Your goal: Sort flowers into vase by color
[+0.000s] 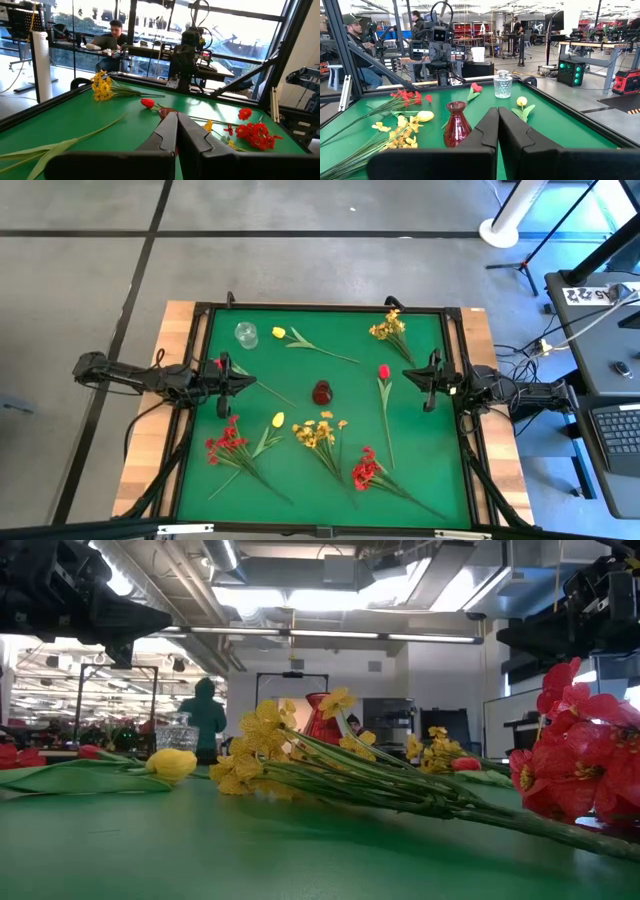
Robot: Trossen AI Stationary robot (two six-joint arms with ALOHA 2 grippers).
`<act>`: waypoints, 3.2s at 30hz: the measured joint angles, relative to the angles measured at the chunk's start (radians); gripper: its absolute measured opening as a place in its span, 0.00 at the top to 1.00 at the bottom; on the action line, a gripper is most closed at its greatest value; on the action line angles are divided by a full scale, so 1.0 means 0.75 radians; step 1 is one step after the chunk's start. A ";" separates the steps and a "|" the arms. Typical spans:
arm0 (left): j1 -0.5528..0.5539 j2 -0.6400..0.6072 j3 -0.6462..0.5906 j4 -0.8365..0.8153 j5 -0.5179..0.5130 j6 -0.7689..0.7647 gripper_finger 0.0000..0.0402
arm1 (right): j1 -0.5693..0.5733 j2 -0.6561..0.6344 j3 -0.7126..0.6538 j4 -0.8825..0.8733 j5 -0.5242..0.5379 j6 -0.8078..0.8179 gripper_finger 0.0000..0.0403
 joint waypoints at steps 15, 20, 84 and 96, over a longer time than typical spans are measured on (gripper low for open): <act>0.000 0.000 0.000 0.000 0.000 0.000 1.00 | 0.000 0.000 0.000 0.000 0.000 0.000 0.98; 0.000 0.000 0.000 0.000 0.000 0.000 1.00 | 0.000 0.000 0.000 0.000 0.000 0.000 0.98; 0.000 0.000 0.000 0.000 0.000 0.000 1.00 | -0.044 0.973 0.893 -0.760 0.827 0.335 0.98; 0.000 0.000 0.000 0.000 0.000 0.000 1.00 | -0.613 1.472 0.991 -0.905 0.186 0.302 0.98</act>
